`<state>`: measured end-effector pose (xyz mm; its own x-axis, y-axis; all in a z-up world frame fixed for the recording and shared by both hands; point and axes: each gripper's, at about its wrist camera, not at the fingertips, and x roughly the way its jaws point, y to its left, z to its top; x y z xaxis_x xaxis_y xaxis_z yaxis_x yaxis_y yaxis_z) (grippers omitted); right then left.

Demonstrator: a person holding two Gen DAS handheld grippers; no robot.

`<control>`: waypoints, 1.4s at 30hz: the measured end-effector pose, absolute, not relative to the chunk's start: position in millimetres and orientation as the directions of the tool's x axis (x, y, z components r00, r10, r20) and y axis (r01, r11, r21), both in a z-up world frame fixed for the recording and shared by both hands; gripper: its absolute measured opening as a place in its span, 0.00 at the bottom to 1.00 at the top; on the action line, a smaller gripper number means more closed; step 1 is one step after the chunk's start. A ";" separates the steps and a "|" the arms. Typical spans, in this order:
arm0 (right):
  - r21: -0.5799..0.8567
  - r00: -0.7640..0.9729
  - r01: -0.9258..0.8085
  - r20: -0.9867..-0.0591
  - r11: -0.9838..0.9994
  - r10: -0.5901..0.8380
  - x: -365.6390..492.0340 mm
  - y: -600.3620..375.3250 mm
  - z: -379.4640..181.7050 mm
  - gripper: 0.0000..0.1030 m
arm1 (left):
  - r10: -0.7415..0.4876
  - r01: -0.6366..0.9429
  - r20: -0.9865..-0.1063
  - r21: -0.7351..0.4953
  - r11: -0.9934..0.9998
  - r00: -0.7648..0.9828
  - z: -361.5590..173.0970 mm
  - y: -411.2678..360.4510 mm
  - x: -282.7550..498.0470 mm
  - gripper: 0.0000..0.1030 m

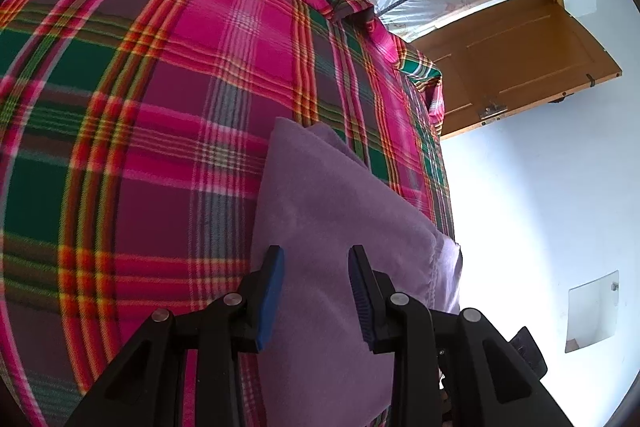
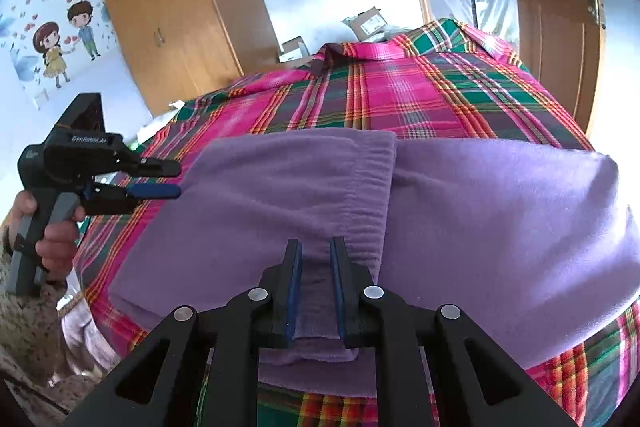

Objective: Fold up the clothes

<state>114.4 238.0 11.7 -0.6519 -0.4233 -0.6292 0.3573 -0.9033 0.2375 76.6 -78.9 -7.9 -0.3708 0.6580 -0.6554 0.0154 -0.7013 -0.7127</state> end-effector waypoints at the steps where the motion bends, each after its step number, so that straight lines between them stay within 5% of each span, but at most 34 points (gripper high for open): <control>1: 0.220 -0.659 0.356 -0.630 -0.908 -0.411 116.6 236.2 15.4 0.15 | 0.656 0.016 -0.656 -0.712 -0.702 -0.374 -7.2 -80.4 78.6 0.32; 18: 0.038 -0.683 0.424 -0.643 -0.905 -0.347 158.7 206.6 12.8 0.15 | 0.626 -0.012 -0.715 -0.656 -0.754 -0.311 -22.5 -72.3 138.5 0.33; 27: 0.033 -0.623 0.547 -0.651 -0.836 -0.433 146.9 155.0 8.9 0.15 | 0.506 -0.116 -0.783 -0.501 -0.857 -0.362 -13.2 -53.2 166.9 0.33; 42: 0.042 -0.601 0.577 -0.655 -0.816 -0.458 160.6 149.0 12.2 0.18 | 0.465 -0.194 -0.782 -0.424 -0.885 -0.415 -0.8 -54.1 197.0 0.26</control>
